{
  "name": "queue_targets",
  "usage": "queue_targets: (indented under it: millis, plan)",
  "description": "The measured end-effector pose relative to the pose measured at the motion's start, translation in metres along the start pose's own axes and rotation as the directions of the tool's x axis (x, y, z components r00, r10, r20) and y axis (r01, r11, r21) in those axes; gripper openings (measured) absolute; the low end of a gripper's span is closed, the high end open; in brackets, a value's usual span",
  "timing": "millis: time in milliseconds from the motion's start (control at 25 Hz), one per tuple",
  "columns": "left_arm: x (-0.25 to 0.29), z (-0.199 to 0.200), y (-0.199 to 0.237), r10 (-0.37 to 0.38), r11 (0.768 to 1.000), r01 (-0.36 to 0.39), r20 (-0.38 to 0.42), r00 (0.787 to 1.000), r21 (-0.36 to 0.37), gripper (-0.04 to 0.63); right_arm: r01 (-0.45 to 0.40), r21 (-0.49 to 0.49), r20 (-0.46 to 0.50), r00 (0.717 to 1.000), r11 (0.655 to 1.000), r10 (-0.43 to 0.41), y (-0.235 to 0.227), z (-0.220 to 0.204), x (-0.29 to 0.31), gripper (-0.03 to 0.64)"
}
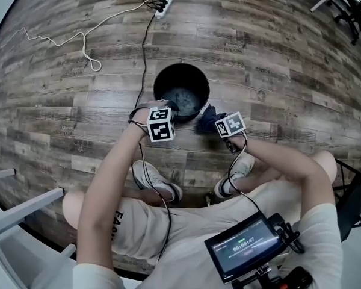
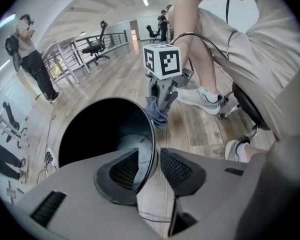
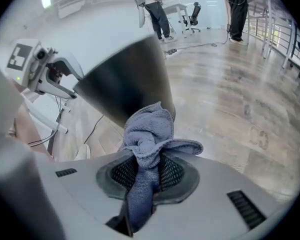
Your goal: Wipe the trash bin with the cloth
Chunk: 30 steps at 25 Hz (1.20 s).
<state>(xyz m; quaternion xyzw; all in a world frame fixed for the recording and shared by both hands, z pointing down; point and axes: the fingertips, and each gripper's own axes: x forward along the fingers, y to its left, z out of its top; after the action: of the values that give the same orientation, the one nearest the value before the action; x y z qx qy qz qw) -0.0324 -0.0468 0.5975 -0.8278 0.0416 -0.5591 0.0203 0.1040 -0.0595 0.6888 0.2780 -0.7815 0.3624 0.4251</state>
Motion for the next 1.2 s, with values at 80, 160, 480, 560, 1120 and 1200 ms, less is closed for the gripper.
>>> queue_targets:
  millis: [80, 160, 480, 560, 1120, 1200]
  plan:
    - [-0.017, 0.015, 0.004, 0.025, 0.999, -0.022, 0.06, 0.998, -0.05, 0.13, 0.017, -0.036, 0.048, 0.999, 0.999, -0.016, -0.008, 0.017, -0.038, 0.083]
    - [-0.041, 0.031, 0.013, 0.066, 0.991, -0.049, 0.134, 0.989, -0.123, 0.129, 0.037, -0.059, 0.12, 0.992, 0.998, -0.029, -0.016, 0.042, -0.076, 0.083]
    - [-0.166, 0.097, 0.073, 0.4, 0.847, -0.186, 0.367, 0.84, -0.498, 0.129, 0.071, -0.021, 0.471, 0.881, 0.997, -0.053, 0.004, 0.152, -0.218, 0.083]
    - [-0.2, 0.111, 0.081, 0.468, 0.806, -0.188, 0.409, 0.783, -0.561, 0.129, 0.075, -0.048, 0.54, 0.841, 0.996, -0.038, 0.021, 0.168, -0.249, 0.083]
    - [-0.273, 0.1, 0.066, 0.681, 0.634, -0.19, 0.424, 0.597, -0.75, 0.129, 0.125, -0.2, 0.73, 0.68, 0.972, 0.063, 0.075, 0.205, -0.328, 0.083]
    - [-0.258, 0.091, 0.069, 0.693, 0.611, -0.184, 0.407, 0.595, -0.77, 0.129, 0.143, -0.22, 0.72, 0.692, 0.965, 0.061, 0.068, 0.204, -0.31, 0.083]
